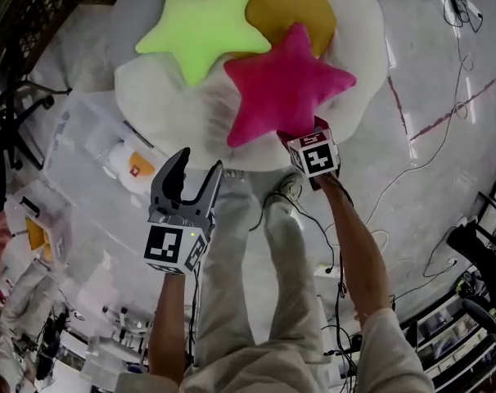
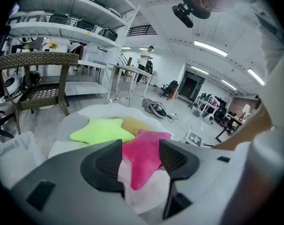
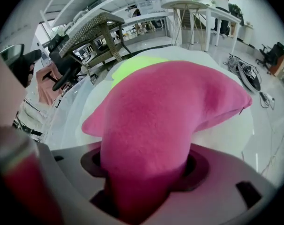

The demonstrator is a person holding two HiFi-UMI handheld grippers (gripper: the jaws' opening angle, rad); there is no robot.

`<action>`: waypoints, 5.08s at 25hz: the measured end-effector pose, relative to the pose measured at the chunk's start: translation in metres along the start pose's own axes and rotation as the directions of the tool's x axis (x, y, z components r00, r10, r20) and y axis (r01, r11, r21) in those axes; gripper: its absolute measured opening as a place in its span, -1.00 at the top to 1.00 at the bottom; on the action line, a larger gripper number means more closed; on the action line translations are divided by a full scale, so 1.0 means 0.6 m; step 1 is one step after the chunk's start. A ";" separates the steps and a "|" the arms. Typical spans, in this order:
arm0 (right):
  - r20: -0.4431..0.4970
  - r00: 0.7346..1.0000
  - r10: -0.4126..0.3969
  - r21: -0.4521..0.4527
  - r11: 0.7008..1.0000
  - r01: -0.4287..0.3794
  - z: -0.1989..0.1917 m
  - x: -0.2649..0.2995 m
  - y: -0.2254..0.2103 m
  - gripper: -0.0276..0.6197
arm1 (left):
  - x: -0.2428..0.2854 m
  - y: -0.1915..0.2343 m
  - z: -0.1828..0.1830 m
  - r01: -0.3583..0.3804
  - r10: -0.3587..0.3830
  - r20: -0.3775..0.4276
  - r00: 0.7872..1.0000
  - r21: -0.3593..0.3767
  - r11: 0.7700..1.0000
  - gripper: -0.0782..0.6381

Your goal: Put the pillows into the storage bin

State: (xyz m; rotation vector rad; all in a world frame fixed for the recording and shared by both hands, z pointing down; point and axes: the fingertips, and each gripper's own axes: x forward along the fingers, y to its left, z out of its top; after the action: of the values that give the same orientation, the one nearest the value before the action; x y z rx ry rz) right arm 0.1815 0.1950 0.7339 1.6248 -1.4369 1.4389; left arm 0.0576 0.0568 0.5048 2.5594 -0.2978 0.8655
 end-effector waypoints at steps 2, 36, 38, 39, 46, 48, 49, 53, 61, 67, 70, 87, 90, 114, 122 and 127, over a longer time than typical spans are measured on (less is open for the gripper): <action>0.036 0.999 -0.005 -0.003 1.000 0.005 -0.010 -0.041 0.008 -0.07 | -0.010 -0.013 0.008 -0.003 0.003 0.016 1.000 0.001 1.000 0.13; -0.036 0.902 0.429 -0.646 0.679 -0.349 0.290 0.005 0.743 -0.10 | -0.507 0.336 -0.108 -0.514 0.607 0.147 0.781 -0.402 0.758 0.13; -0.078 0.891 0.448 -0.669 0.639 -0.380 0.278 0.021 0.796 -0.10 | -0.538 0.345 -0.131 -0.540 0.640 0.134 0.756 -0.424 0.727 0.13; -0.099 0.885 0.454 -0.677 0.621 -0.394 0.269 0.029 0.819 -0.11 | -0.552 0.347 -0.143 -0.552 0.655 0.127 0.745 -0.435 0.711 0.13; -0.201 0.856 0.477 -0.700 0.541 -0.466 0.221 0.080 0.934 -0.16 | -0.624 0.355 -0.211 -0.591 0.721 0.096 0.686 -0.503 0.630 0.13; -0.213 0.847 0.487 -0.699 0.530 -0.480 0.212 0.106 0.959 -0.32 | -0.630 0.357 -0.227 -0.593 0.725 0.090 0.683 -0.512 0.622 0.13; -0.201 0.850 0.487 -0.710 0.526 -0.469 0.213 0.120 0.969 -0.50 | -0.632 0.358 -0.232 -0.590 0.724 0.091 0.684 -0.514 0.622 0.13; -0.144 0.867 0.477 -0.775 0.490 -0.399 0.221 0.128 0.962 -0.86 | -0.619 0.350 -0.229 -0.571 0.704 0.103 0.703 -0.508 0.645 0.13; -0.004 0.902 0.431 -0.698 0.645 -0.311 0.303 0.101 0.805 -0.86 | -0.515 0.353 -0.153 -0.499 0.609 0.151 0.779 -0.438 0.748 0.13; 0.088 0.933 0.349 -0.617 0.755 -0.224 0.355 0.083 0.642 -0.86 | -0.395 0.323 -0.086 -0.410 0.489 0.165 0.857 -0.357 0.839 0.13; 0.123 0.945 0.303 -0.549 0.814 -0.189 0.367 0.070 0.558 -0.86 | -0.342 0.303 -0.053 -0.368 0.430 0.164 0.888 -0.307 0.878 0.13; 0.160 0.979 0.123 -0.190 0.978 -0.092 0.333 0.143 0.278 -0.85 | -0.134 0.271 -0.006 -0.217 0.239 0.112 0.965 -0.180 0.960 0.13; 0.150 0.981 0.120 -0.107 0.989 -0.105 0.324 0.184 0.264 -0.85 | -0.118 0.280 -0.026 -0.212 0.231 0.095 0.968 -0.178 0.961 0.13; 0.038 0.999 0.026 0.152 0.988 -0.031 0.353 0.410 0.171 -0.72 | -0.061 0.359 -0.123 -0.252 0.266 0.055 0.962 -0.183 0.950 0.13; 0.053 0.997 0.062 0.195 0.978 -0.072 0.374 0.352 0.169 -0.17 | -0.077 0.339 -0.106 -0.249 0.264 0.058 0.963 -0.193 0.949 0.13; 0.045 0.995 0.091 0.210 0.973 -0.098 0.380 0.286 0.171 -0.08 | -0.098 0.314 -0.062 -0.241 0.258 0.070 0.964 -0.191 0.952 0.13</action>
State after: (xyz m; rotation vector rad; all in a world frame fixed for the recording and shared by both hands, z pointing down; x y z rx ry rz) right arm 0.1453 -0.0986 0.8009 1.7368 -1.4382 1.6755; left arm -0.0699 -0.0896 0.5555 2.4287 -0.7090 0.7662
